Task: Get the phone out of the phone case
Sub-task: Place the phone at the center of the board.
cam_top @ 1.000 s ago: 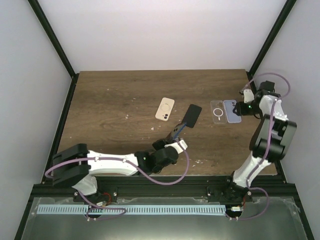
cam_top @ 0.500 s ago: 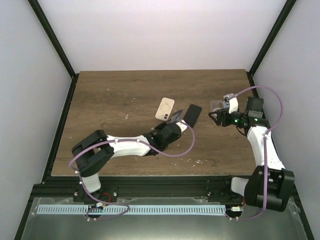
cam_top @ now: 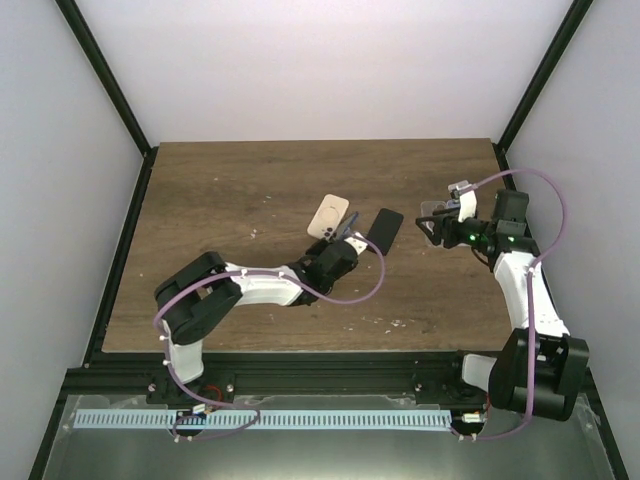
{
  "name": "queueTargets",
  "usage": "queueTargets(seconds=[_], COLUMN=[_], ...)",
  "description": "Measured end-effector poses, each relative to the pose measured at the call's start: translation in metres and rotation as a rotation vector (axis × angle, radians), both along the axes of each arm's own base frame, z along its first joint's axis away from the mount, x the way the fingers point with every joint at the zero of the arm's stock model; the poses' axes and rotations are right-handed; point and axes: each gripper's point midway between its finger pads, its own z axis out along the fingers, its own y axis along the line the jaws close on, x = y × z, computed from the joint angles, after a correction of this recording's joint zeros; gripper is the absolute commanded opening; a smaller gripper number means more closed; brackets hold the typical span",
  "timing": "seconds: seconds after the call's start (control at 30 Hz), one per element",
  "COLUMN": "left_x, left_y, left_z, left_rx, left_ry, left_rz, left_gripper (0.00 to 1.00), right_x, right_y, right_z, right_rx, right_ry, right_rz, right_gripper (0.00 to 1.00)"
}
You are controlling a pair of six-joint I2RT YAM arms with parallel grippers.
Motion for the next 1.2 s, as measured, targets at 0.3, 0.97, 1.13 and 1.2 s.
queueTargets(seconds=[0.3,0.97,1.13,1.2], left_x=[0.010,0.013,0.009,0.010], left_y=[0.012,-0.027,-0.033,-0.033], left_z=[0.002,-0.056,-0.061,-0.059], left_rx=[-0.007,0.152,0.144,0.134], left_ry=[0.011,0.067,0.071,0.072], left_rz=[-0.007,-0.104,-0.095,-0.088], left_gripper=[0.00,0.27,0.40,0.45], right_x=[0.006,0.007,0.007,0.007], right_y=[0.000,-0.001,-0.001,-0.001], right_z=[-0.026,-0.030,-0.031,-0.031], right_rx=[0.025,0.022,0.022,0.022], right_ry=[0.089,0.102,0.106,0.106], right_rz=[0.009,0.006,0.006,0.006], right_gripper=[0.65,0.66,0.66,0.66])
